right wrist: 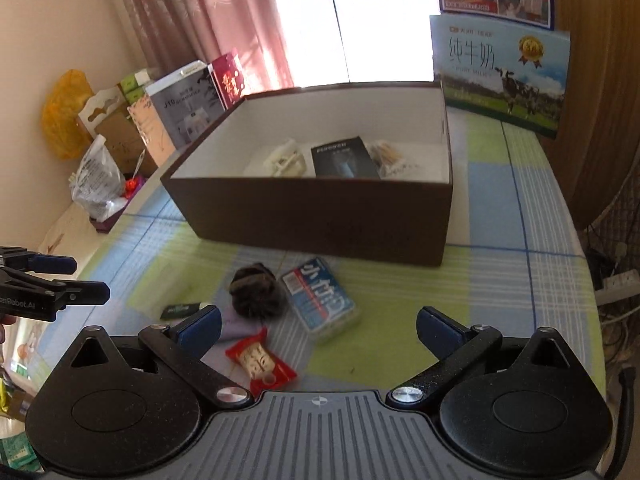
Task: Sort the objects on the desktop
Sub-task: 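Move both tools toward the clear cup and blue toothpick box on the table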
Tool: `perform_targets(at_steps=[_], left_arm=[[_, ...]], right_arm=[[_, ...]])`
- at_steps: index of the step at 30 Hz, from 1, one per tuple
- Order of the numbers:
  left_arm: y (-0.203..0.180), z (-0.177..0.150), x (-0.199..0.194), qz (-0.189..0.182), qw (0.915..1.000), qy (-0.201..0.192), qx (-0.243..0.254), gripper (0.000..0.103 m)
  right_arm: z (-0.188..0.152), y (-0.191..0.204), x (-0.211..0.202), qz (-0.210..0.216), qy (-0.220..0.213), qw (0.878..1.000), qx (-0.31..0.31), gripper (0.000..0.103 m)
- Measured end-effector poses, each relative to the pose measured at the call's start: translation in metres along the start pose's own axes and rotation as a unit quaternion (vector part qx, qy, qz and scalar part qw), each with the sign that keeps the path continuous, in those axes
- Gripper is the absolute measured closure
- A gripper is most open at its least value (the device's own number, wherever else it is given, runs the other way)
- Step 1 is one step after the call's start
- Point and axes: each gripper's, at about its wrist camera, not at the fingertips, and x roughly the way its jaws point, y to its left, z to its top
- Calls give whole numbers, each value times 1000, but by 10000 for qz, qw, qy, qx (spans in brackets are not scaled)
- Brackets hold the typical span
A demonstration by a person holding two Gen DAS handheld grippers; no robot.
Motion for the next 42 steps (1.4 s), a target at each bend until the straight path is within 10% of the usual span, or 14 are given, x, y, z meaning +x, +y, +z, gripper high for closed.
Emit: perform_targets(at_steps=[33,42], left_arm=[[24,-26,40,280,9974,620,-258,14],[34,-12,59,365,9974,531,-313,14]], right_arm=[[-21,7,53,-189,484,9977,-429,2],[-11,3,78,-185,371,9970,-649,25]])
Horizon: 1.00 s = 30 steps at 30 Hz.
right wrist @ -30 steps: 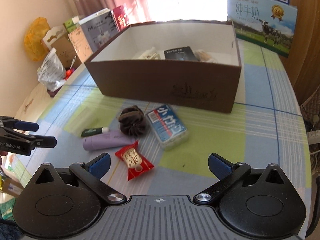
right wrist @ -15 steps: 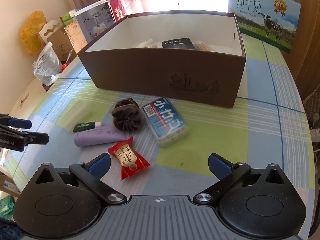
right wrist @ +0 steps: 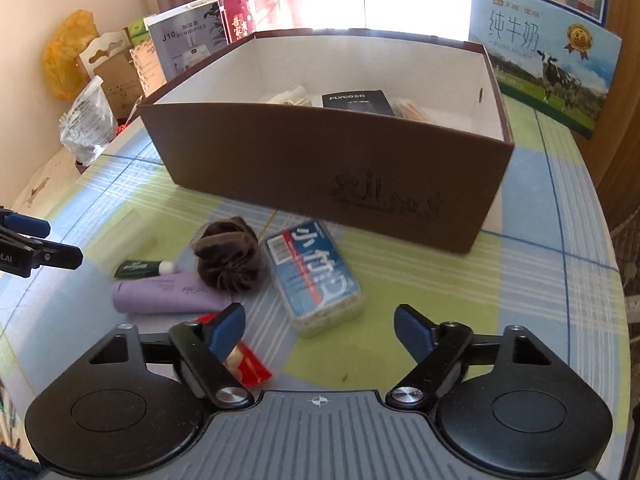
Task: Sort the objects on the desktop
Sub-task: 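Move both tools toward the clear cup and blue toothpick box on the table, then grasp the clear plastic cup with the left tool while the right tool grasps the blue toothpick box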
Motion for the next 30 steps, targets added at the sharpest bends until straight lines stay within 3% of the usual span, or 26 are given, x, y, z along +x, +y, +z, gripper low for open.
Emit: perform_targets(at_steps=[10,12,14,16,30], left_arm=[[12,18,31,130,9999,54,-63,17],[13,20,36,127,9999,76,-25,18],[13,22,40,113,9999,94,30,18],[13,24,44,61,9999,113,82,18],[2,30,72,-112,9983,313,476,29]], right_arm=[[12,7,37,-94,78,9987,-504,27],[13,8,44,-138,131,9981,-587,29],[13,9,50,-127,189,9976,-649,40],[13,9,54,-158,230,9975,-654,41],[6,-23,37,-825,355,9957,206,42]])
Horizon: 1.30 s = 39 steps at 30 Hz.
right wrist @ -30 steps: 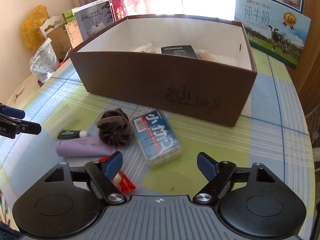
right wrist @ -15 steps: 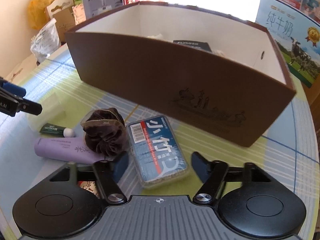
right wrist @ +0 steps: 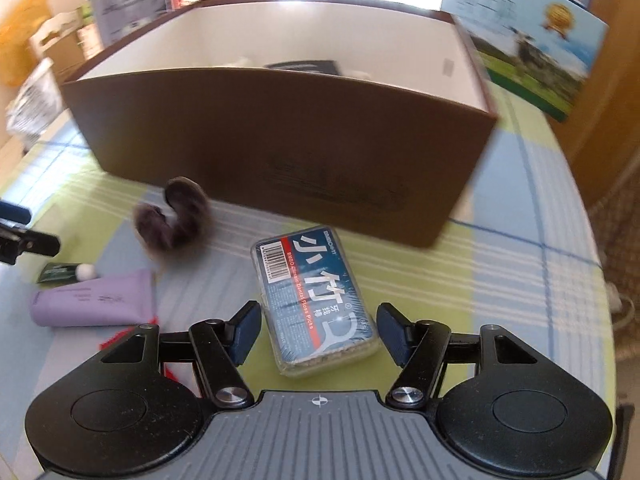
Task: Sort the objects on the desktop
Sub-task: 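Grasp the clear plastic cup with the left tool while the right tool grasps the blue toothpick box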
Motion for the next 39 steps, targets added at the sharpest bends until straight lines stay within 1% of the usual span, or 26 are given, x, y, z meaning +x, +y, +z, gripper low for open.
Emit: perform_targets(at_steps=[3,7,9,15,17,24,25,27,29,32,34,39], left_arm=[[0,0,5,-46,10000,53,46,32],[3,0,13,-96,9998,151,52,51],[6,1,12,-87,9999,97,37,55],[20,1,12,81,9996,145,-216,55],[24,0,11,36,9994,161,-296,55],[18,-5,8,37,9996,118,-238,55],[17,-6,7,31,9997,115,-232,56],[15,-8,6,29,9997,115,-215,56],[13,-9,5,46,9997,123,-193,56],[12,-11,0,12,9997,98,-212,56],[11,-12,-7,-8,9997,46,-219,56],[5,-7,-29,-131,9996,-171,-170,56]], right_arm=[[-6,-13,-8,-128,47,9996,240,42],[-10,-21,-16,-204,115,9990,379,42],[-10,-23,-18,-199,135,9989,401,42],[-11,-22,-19,-172,139,9989,402,40],[-10,-21,-16,-115,151,9991,369,35],[-2,-13,-4,-123,112,9998,111,34],[-1,-11,-3,-148,120,9998,53,35],[-1,-9,0,-236,129,9996,-81,45],[-2,-8,0,-223,154,9995,-175,47],[-4,-6,-3,-75,236,9995,-212,47],[-5,-7,-7,112,257,9995,-143,47],[-2,-7,-27,525,147,9985,9,47]])
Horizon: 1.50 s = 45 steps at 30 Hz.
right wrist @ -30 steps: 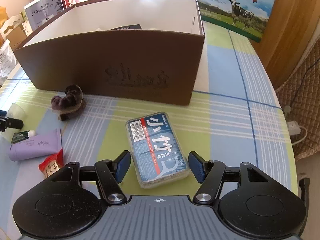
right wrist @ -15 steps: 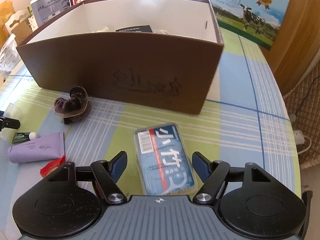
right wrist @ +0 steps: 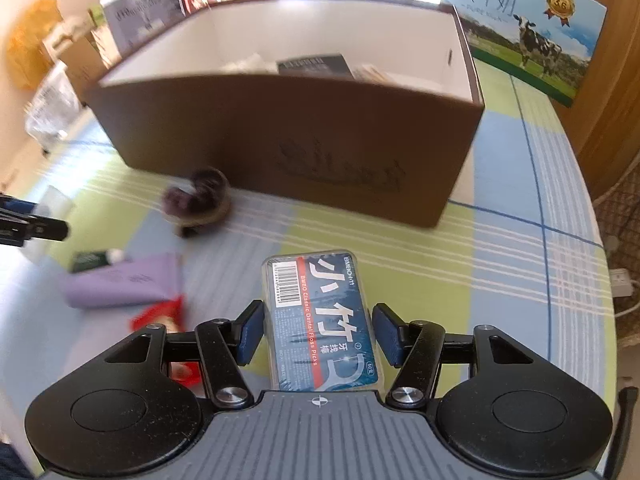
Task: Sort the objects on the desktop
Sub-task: 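Grasp the clear plastic cup with the left tool while the right tool grasps the blue toothpick box, then carry the cup and toothpick box into the brown box and open both tools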
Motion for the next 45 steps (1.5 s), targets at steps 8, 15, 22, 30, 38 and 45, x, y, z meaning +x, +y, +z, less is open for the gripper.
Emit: perform_targets(at_steps=[8,15,22,30,38,45], left_arm=[[-23,36,-34,-351,9975,-500,358,56],[-45,75,-49,-543,9924,-897,639,56],[-57,116,-43,-661,9902,-1004,713,56],[-75,158,-15,-814,9898,-881,764,56],[-90,181,31,-809,9935,-448,668,56],[-99,189,66,-638,9966,-72,513,56]], right_arm=[[31,9,-40,399,-470,9977,-295,47],[66,9,-61,443,-896,9938,-493,47],[99,0,-60,334,-1134,9923,-376,47],[147,-22,-35,82,-1111,9935,-237,47],[165,-38,-3,-154,-897,9958,-21,47],[172,-50,27,-317,-678,9971,127,47]])
